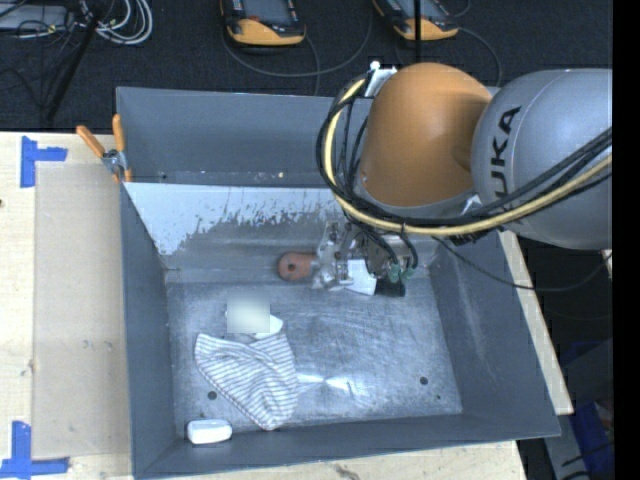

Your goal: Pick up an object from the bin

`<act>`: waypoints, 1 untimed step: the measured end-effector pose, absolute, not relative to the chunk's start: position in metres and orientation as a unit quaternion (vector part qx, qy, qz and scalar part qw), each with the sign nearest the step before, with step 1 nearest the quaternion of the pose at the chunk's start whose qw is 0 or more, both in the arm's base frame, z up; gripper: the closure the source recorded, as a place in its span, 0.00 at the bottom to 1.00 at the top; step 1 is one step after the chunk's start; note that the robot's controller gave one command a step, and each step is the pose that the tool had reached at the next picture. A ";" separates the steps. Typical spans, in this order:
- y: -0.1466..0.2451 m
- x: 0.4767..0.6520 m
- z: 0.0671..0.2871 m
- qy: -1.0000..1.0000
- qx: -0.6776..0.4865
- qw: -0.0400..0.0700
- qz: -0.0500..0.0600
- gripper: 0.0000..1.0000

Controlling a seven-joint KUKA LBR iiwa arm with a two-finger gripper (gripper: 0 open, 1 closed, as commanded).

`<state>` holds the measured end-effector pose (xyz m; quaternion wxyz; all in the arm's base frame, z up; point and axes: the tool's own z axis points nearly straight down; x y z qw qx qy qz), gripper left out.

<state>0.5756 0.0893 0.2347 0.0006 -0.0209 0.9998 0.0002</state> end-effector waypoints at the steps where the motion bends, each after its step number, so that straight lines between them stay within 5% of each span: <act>1: 0.131 0.560 0.149 0.998 -0.065 -0.002 0.000 0.00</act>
Offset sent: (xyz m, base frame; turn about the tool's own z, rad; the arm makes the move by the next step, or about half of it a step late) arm 0.0000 0.0000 0.0000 0.0000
